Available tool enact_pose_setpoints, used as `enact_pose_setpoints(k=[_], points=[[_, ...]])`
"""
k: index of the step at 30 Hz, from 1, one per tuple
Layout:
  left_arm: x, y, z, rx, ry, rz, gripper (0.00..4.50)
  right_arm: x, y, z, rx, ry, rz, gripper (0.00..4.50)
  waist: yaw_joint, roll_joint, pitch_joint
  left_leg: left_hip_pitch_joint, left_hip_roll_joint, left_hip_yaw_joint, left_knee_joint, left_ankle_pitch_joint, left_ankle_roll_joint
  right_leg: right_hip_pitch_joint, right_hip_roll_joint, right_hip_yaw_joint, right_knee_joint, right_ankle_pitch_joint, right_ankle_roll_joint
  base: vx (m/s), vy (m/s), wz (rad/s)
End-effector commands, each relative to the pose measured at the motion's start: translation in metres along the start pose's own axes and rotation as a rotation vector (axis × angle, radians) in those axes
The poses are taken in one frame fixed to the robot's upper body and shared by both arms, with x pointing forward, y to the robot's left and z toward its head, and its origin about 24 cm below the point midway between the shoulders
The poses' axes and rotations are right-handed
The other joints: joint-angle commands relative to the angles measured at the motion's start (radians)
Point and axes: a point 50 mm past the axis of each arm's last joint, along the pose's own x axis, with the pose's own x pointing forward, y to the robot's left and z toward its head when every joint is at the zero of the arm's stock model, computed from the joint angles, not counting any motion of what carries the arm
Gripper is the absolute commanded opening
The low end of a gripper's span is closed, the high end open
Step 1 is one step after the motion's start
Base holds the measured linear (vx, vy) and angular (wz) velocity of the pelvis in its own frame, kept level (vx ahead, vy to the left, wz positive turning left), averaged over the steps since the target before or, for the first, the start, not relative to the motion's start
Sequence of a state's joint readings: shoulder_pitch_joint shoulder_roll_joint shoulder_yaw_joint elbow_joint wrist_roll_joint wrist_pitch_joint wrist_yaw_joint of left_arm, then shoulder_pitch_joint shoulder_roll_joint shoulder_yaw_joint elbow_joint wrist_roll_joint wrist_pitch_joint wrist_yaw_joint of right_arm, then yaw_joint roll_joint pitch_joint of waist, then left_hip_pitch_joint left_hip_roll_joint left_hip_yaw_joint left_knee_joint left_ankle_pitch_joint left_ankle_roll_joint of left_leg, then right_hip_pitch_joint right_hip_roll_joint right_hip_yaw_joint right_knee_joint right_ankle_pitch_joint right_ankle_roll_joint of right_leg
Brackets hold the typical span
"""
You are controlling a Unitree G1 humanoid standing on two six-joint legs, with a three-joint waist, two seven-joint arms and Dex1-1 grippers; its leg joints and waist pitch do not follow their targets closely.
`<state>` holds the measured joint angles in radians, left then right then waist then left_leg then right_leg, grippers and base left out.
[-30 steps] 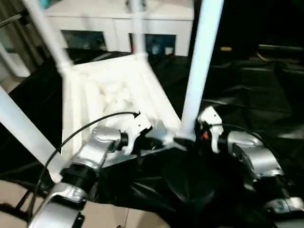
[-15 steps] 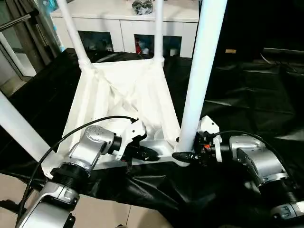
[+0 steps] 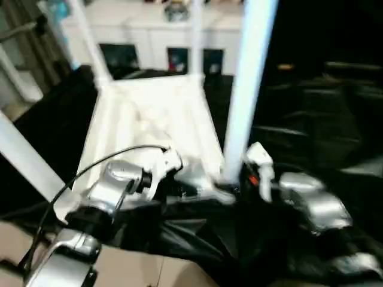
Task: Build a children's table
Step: Rotate leg to tighten
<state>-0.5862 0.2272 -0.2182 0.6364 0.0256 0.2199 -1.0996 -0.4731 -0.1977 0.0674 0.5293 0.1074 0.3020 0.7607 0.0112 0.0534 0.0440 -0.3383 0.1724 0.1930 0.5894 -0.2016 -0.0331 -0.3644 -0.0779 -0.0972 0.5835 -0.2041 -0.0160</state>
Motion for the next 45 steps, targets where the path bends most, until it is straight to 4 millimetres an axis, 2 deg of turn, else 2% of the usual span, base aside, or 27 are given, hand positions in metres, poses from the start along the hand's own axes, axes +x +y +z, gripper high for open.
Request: enact_pose_setpoints(k=[1,3,6,7,8,10,13,15,17,20,22,23,25,26,27,30,32,34,36,38,39,41,42,44,45], points=[[0.027,-0.010,0.029,0.057,-0.093,-0.018,0.00,0.019,0.015,-0.033,0.094,0.145,-0.064,2.63,-0.013,-0.002,-0.030,0.010,0.061,-0.058,-0.087,-0.458,-0.030,0.012,-0.093,0.045,-0.115,-0.621,-0.092,0.000,0.000,0.00],[0.036,-0.008,0.033,0.023,-0.106,0.072,0.00,0.029,0.019,-0.031,0.111,0.137,-0.131,2.63,-0.032,0.000,-0.031,0.007,0.062,-0.063,-0.090,-0.483,-0.035,0.011,-0.092,0.042,-0.116,-0.580,-0.100,0.000,0.000,0.00],[0.046,-0.010,0.038,0.001,-0.118,0.146,0.00,0.038,0.026,-0.028,0.095,0.115,-0.147,2.63,-0.033,-0.003,-0.029,0.026,0.055,-0.054,-0.079,-0.500,-0.018,-0.007,-0.091,0.046,-0.129,-0.593,-0.111,0.000,0.000,0.00],[0.048,-0.011,0.039,-0.001,-0.120,0.148,0.00,0.040,0.027,-0.027,0.095,0.109,-0.148,2.63,-0.034,-0.004,-0.028,0.027,0.053,-0.054,-0.078,-0.505,-0.014,-0.008,-0.090,0.043,-0.131,-0.602,-0.108,0.000,0.000,0.00],[0.052,-0.015,0.040,-0.002,-0.126,0.142,0.00,0.042,0.029,-0.025,0.099,0.098,-0.135,3.19,-0.035,-0.007,-0.028,0.021,0.053,-0.056,-0.081,-0.501,-0.005,-0.004,-0.090,0.042,-0.131,-0.610,-0.100,0.000,0.000,0.00],[0.057,-0.021,0.041,0.000,-0.138,0.110,0.00,0.043,0.032,-0.022,0.106,0.084,-0.107,3.19,-0.034,-0.005,-0.030,0.014,0.056,-0.058,-0.086,-0.491,0.001,0.001,-0.090,0.045,-0.126,-0.587,-0.099,0.000,0.000,0.00],[0.059,-0.023,0.041,0.010,-0.144,0.101,0.00,0.043,0.031,-0.020,0.076,0.084,-0.100,3.60,-0.032,-0.006,-0.034,0.003,0.060,-0.057,-0.090,-0.454,0.005,0.007,-0.093,0.054,-0.115,-0.511,-0.127,0.000,0.000,0.00],[0.056,-0.023,0.040,0.015,-0.148,0.084,0.00,0.041,0.031,-0.017,0.036,0.080,-0.056,3.66,-0.026,-0.007,-0.043,-0.007,0.065,-0.053,-0.090,-0.377,0.018,0.015,-0.094,0.062,-0.100,-0.388,-0.168,0.000,0.000,0.00],[0.053,-0.023,0.038,0.024,-0.145,0.065,0.00,0.038,0.032,-0.017,0.011,0.079,-0.010,3.66,-0.024,-0.008,-0.041,-0.011,0.064,-0.047,-0.088,-0.348,0.034,0.018,-0.093,0.062,-0.096,-0.343,-0.193,0.000,0.000,0.00],[0.045,-0.024,0.033,0.050,-0.130,0.007,0.00,0.027,0.032,-0.015,-0.042,0.081,0.125,3.66,-0.016,-0.010,-0.046,-0.012,0.064,-0.042,-0.081,-0.305,0.057,0.023,-0.096,0.066,-0.093,-0.325,-0.204,0.000,0.000,0.00],[0.039,-0.024,0.030,0.067,-0.117,-0.029,0.00,0.017,0.032,-0.014,-0.066,0.087,0.208,3.66,-0.009,-0.012,-0.048,-0.014,0.064,-0.038,-0.078,-0.250,0.080,0.025,-0.094,0.068,-0.087,-0.260,-0.218,0.000,0.000,0.00],[0.036,-0.023,0.028,0.076,-0.110,-0.044,0.00,0.012,0.031,-0.014,-0.076,0.094,0.252,3.66,-0.001,-0.013,-0.051,-0.018,0.065,-0.037,-0.076,-0.207,0.101,0.032,-0.093,0.067,-0.080,-0.214,-0.223,0.000,0.000,0.00],[0.031,-0.022,0.026,0.098,-0.099,-0.065,0.00,0.002,0.031,-0.014,-0.095,0.106,0.317,3.66,0.008,-0.012,-0.054,-0.020,0.065,-0.034,-0.072,-0.147,0.121,0.035,-0.092,0.064,-0.072,-0.152,-0.239,0.000,0.000,0.00],[0.028,-0.022,0.024,0.114,-0.093,-0.082,0.00,-0.003,0.030,-0.014,-0.105,0.114,0.348,3.66,0.014,-0.008,-0.058,-0.022,0.065,-0.034,-0.068,-0.116,0.134,0.039,-0.089,0.061,-0.068,-0.110,-0.244,0.000,0.000,0.00],[0.025,-0.022,0.023,0.119,-0.090,-0.097,0.00,-0.006,0.030,-0.014,-0.107,0.121,0.367,3.66,0.020,-0.009,-0.061,-0.023,0.067,-0.033,-0.065,-0.088,0.148,0.039,-0.088,0.061,-0.059,-0.062,-0.250,0.000,0.000,0.00],[0.015,-0.024,0.018,0.140,-0.073,-0.166,0.00,-0.018,0.028,-0.016,-0.121,0.152,0.436,3.66,0.036,-0.007,-0.065,-0.019,0.072,-0.031,-0.060,-0.047,0.164,0.034,-0.087,0.060,-0.049,0.001,-0.264,0.000,0.000,0.00],[0.008,-0.024,0.015,0.147,-0.049,-0.211,0.00,-0.024,0.027,-0.017,-0.128,0.175,0.473,3.66,0.042,-0.006,-0.065,-0.020,0.073,-0.032,-0.060,-0.054,0.162,0.033,-0.087,0.059,-0.046,-0.003,-0.268,0.000,0.000,0.00],[0.001,-0.023,0.011,0.151,-0.023,-0.241,0.00,-0.028,0.028,-0.017,-0.134,0.194,0.507,3.66,0.044,-0.006,-0.060,-0.018,0.074,-0.032,-0.065,-0.088,0.149,0.031,-0.084,0.057,-0.051,-0.057,-0.262,0.000,0.000,0.00],[-0.004,-0.022,0.009,0.156,-0.005,-0.260,0.00,-0.031,0.029,-0.017,-0.136,0.210,0.535,3.43,0.047,-0.005,-0.055,-0.012,0.075,-0.031,-0.070,-0.146,0.111,0.027,-0.085,0.060,-0.061,-0.142,-0.249,0.000,0.000,0.00],[-0.007,-0.021,0.008,0.160,0.004,-0.267,0.00,-0.032,0.030,-0.017,-0.140,0.223,0.554,3.34,0.048,-0.005,-0.055,-0.009,0.075,-0.030,-0.072,-0.161,0.094,0.026,-0.085,0.061,-0.064,-0.168,-0.244,0.000,0.000,0.00],[-0.008,-0.020,0.008,0.162,0.007,-0.268,0.00,-0.033,0.030,-0.017,-0.143,0.228,0.561,3.12,0.049,-0.004,-0.055,-0.007,0.076,-0.030,-0.073,-0.171,0.083,0.025,-0.085,0.063,-0.064,-0.178,-0.241,0.000,0.000,0.00],[-0.009,-0.020,0.008,0.161,0.010,-0.270,0.00,-0.033,0.031,-0.017,-0.147,0.233,0.569,3.01,0.049,-0.006,-0.056,-0.010,0.075,-0.029,-0.073,-0.162,0.073,0.028,-0.085,0.065,-0.060,-0.156,-0.240,0.000,0.000,0.00],[-0.011,-0.020,0.007,0.157,0.016,-0.285,0.00,-0.033,0.032,-0.018,-0.148,0.239,0.584,2.96,0.048,-0.013,-0.057,-0.011,0.074,-0.028,-0.072,-0.154,0.075,0.029,-0.086,0.065,-0.059,-0.144,-0.241,0.000,0.000,0.00],[-0.012,-0.020,0.007,0.155,0.018,-0.291,0.00,-0.033,0.033,-0.018,-0.148,0.240,0.590,2.72,0.050,-0.008,-0.058,-0.012,0.074,-0.028,-0.071,-0.145,0.078,0.029,-0.087,0.065,-0.056,-0.135,-0.243,0.000,0.000,0.00],[-0.012,-0.021,0.007,0.155,0.021,-0.292,0.00,-0.033,0.034,-0.019,-0.147,0.243,0.596,2.68,0.049,-0.010,-0.060,-0.013,0.073,-0.027,-0.069,-0.129,0.084,0.029,-0.086,0.065,-0.053,-0.109,-0.246,0.000,0.000,0.00]])
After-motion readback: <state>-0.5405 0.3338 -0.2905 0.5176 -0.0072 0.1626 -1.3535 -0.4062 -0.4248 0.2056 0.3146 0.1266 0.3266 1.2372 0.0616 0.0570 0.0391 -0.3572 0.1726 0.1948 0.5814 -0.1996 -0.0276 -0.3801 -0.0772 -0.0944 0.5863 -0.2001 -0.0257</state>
